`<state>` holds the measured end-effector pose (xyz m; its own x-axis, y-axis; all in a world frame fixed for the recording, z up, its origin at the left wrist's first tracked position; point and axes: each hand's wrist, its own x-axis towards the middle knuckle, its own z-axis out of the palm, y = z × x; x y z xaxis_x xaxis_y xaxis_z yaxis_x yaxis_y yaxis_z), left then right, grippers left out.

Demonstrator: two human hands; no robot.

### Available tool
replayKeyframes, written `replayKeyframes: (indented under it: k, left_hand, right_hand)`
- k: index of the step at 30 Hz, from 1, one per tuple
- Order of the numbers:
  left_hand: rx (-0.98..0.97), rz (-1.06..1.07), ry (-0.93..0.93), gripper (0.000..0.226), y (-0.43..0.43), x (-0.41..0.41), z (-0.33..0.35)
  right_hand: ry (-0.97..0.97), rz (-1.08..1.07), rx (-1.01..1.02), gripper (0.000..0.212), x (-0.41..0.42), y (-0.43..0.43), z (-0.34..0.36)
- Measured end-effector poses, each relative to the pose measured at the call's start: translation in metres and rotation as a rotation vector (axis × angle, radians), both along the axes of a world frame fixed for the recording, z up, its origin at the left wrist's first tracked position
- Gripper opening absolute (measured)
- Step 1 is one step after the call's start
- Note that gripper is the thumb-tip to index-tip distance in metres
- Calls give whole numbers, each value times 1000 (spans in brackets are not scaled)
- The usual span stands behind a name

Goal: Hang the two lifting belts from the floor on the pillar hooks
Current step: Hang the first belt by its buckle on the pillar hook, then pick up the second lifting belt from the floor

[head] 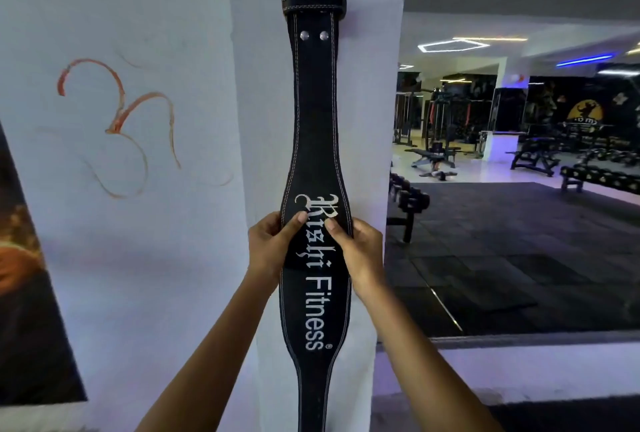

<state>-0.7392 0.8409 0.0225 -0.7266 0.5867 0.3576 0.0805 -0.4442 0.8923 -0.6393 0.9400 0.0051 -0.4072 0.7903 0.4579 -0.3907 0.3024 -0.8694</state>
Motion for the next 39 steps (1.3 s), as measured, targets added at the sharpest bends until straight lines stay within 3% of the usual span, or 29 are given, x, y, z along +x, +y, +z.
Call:
replayKeyframes:
  k: [7,11,17,19,22,24,29,32,39]
  left_hand:
    - [-69,76,-58,22,-1,15,-51]
    - [-80,108,-62,39,6,20,-57]
    - [-178,207,-199,44,10,40,-103]
    - [-249,264,-186,46,9,47,-123]
    - [-461,353,-108,38,0,52,-165]
    - [-660,368,-61,40,-10,52,-199]
    - [-971,294,-130,30,-51,62,-283]
    - [-1049,207,-253,26,-78,72,-327]
    - [-1185,109,-510,9,-140,84,-449]
  right_hand:
    - [-100,15,-56,9,10,-1,-56]
    - [-158,34,-96,21,14,0,-69]
    - [-430,0,-143,37,25,-7,-118]
    - [-538,-77,-134,48,27,-10,-142]
    - [-673,-111,-306,60,34,-18,-185]
    - [-816,-56,-386,55,40,-23,-213]
    - [-1093,74,-291,28,48,-51,-285]
    - [-1220,154,-255,31,54,-73,-328]
    - [-1347,276,-415,16,62,-128,-458]
